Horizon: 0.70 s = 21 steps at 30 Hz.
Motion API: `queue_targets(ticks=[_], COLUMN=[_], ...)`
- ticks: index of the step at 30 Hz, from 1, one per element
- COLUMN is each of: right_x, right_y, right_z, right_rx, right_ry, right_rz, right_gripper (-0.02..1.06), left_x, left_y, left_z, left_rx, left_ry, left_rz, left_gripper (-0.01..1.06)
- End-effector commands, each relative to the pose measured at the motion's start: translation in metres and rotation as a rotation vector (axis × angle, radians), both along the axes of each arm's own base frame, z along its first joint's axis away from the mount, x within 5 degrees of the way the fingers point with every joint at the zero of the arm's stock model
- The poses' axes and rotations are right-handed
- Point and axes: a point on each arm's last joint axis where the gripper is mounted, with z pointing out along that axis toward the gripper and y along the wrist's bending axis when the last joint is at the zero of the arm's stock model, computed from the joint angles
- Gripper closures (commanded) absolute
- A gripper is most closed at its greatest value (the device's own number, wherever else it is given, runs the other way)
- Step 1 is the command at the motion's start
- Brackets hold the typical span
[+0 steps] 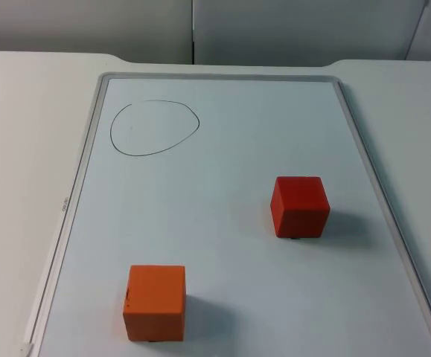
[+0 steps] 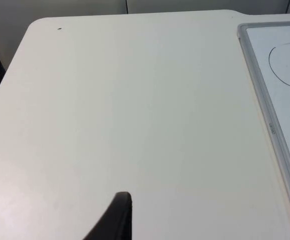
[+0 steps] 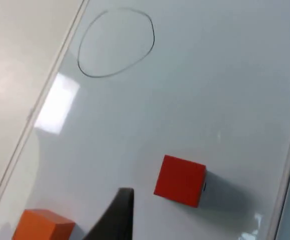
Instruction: Pick up one cube with the left hand and another cube with the right hand. First place the cube in the right hand at the target position, then stack the cube in the left hand on top.
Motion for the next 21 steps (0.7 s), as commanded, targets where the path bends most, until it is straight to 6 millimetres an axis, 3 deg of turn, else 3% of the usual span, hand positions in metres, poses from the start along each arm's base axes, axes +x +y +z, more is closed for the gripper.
queue_targets(ticks=[1, 9, 21], right_x=[0.008, 0.018, 0.034], right_y=[0.016, 0.067, 0.09], right_z=[-0.013, -0.067, -0.135], right_rx=[-0.04, -0.189, -0.234], right_ry=[0.021, 0.108, 0.235], right_rz=[-0.028, -0.066, -0.185], right_gripper=[0.06, 0.06, 0.06], left_x=[0.0, 0.0, 0.0], left_y=[0.0, 0.0, 0.0], left_z=[0.0, 0.0, 0.0], left_rx=[-0.004, -0.004, -0.004], left_ry=[-0.011, -0.011, -0.011], left_rz=[0.003, 0.003, 0.003], left_gripper=[0.0, 0.0, 0.0])
